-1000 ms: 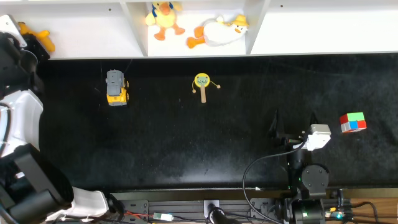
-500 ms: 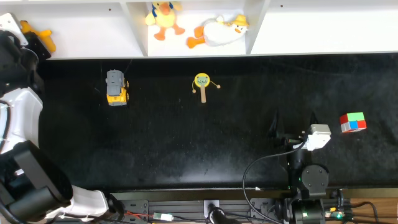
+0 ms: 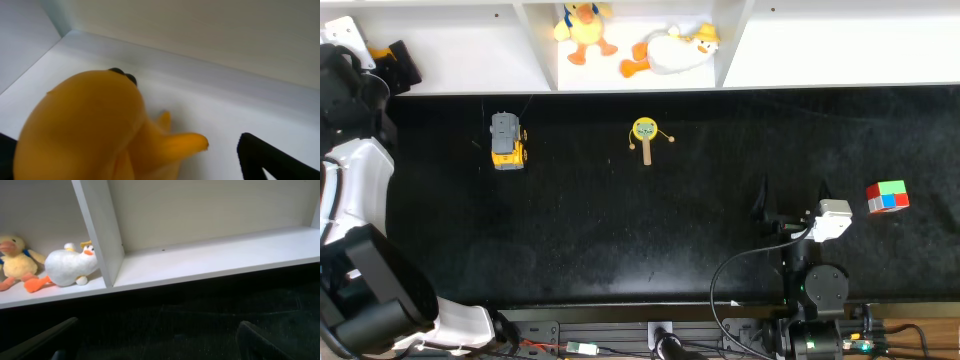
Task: Store Toys
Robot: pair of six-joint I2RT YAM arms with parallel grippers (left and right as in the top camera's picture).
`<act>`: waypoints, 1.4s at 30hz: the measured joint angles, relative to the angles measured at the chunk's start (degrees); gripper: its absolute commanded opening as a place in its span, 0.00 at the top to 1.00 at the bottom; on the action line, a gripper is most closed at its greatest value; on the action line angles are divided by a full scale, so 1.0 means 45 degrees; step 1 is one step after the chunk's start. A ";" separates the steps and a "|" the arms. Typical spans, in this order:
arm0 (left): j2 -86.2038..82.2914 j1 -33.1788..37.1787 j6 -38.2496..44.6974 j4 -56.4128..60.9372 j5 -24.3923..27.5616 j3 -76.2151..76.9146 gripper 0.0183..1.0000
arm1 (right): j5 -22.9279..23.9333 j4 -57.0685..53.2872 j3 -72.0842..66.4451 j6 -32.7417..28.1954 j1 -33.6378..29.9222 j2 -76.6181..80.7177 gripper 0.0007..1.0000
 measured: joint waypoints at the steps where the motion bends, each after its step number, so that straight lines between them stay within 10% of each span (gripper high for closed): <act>1: 0.0000 0.0000 -0.0005 0.0000 -0.0005 0.0000 0.00 | 0.0005 0.0005 0.0000 0.0000 0.0000 0.0000 0.00; 42: -0.0427 -0.0015 0.0005 -0.0573 -0.0505 0.0000 0.00 | 0.0000 0.0010 0.0000 0.0000 0.0000 0.0000 0.00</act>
